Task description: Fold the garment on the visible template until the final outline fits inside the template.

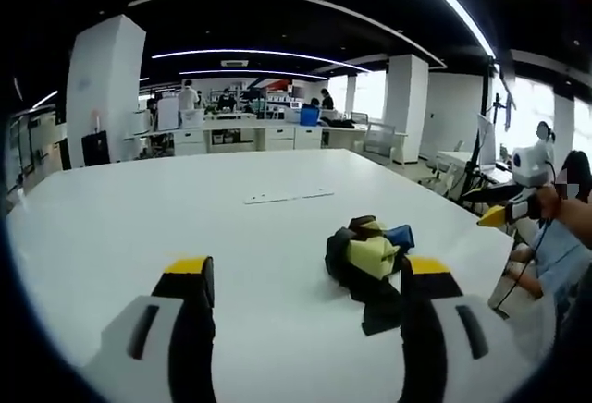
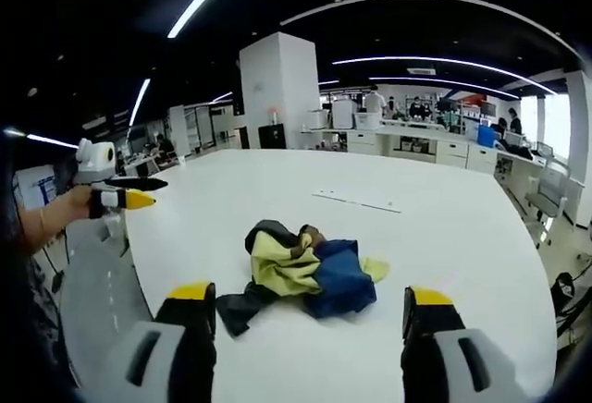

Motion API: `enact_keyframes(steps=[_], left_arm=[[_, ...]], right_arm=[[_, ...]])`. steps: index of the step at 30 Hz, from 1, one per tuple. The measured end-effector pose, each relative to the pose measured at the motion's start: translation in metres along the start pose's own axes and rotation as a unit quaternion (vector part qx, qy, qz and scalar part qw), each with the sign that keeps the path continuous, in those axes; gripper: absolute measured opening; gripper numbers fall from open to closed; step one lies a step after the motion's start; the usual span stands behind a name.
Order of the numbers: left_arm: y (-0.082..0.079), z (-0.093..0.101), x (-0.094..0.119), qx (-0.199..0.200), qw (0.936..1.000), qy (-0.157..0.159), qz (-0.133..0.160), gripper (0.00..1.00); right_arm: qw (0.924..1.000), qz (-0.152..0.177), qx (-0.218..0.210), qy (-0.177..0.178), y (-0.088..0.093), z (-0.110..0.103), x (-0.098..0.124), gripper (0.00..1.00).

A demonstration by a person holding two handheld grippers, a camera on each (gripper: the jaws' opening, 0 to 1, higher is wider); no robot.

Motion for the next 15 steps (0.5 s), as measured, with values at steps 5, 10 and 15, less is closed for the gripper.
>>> enact_keyframes(steps=[5, 10, 15], left_arm=[[-0.004, 0.001, -0.011, 0.007, 0.9999, 0.013, 0.0, 0.71], [-0.003, 0.001, -0.026, 0.026, 0.9993, 0.027, -0.001, 0.65], [0.001, 0.0, -0.044, 0.019, 0.9993, 0.032, -0.01, 0.61]], right_arm=[[0.9998, -0.006, -0.021, -0.002, 0.002, 0.006, -0.008, 0.74], [0.9996, -0.019, -0.019, -0.006, 0.004, 0.013, -0.021, 0.66], [0.9991, -0.025, -0.029, -0.017, 0.006, 0.02, -0.036, 0.57]])
Point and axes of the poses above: the point that each gripper's makers call its tool centre point, and the gripper's own axes: x roughly backward along the fingers, z roughly to its right, y roughly out of its underside, the point moved 4 cm from there along x, roughly backward along the fingers, and after that the axes turned 10 degrees about x, right-handed, at the moved point
